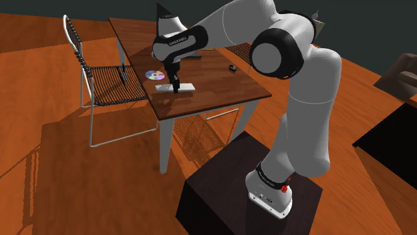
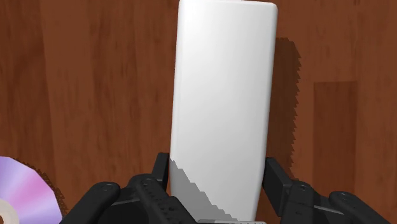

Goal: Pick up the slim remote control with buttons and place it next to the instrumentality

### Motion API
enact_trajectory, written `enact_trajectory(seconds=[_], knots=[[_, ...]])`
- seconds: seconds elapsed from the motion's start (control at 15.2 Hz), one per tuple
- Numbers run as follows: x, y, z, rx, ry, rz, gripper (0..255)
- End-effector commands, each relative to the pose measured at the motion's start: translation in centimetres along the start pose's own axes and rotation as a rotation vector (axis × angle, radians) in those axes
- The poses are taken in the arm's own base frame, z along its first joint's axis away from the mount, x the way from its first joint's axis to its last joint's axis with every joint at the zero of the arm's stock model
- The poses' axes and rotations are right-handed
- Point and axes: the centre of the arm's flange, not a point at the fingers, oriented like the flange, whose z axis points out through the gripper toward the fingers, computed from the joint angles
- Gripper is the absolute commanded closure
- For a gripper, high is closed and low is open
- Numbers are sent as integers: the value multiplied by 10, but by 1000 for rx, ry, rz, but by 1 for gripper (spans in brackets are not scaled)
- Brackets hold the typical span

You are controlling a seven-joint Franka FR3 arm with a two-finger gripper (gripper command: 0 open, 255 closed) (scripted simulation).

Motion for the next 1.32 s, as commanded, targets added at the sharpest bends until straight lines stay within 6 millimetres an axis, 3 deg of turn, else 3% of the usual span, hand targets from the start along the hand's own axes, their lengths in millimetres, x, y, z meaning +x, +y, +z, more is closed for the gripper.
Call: enact_trajectory(seconds=[0.0,0.07,0.13,0.46,0.73,1.25], knots=[[0,0,0,0,0,0,255],[0,0,0,0,0,0,255],[0,0,0,0,0,0,0],[0,0,0,0,0,0,0],[0,0,-50,0,0,0,0],[0,0,-50,0,0,0,0]])
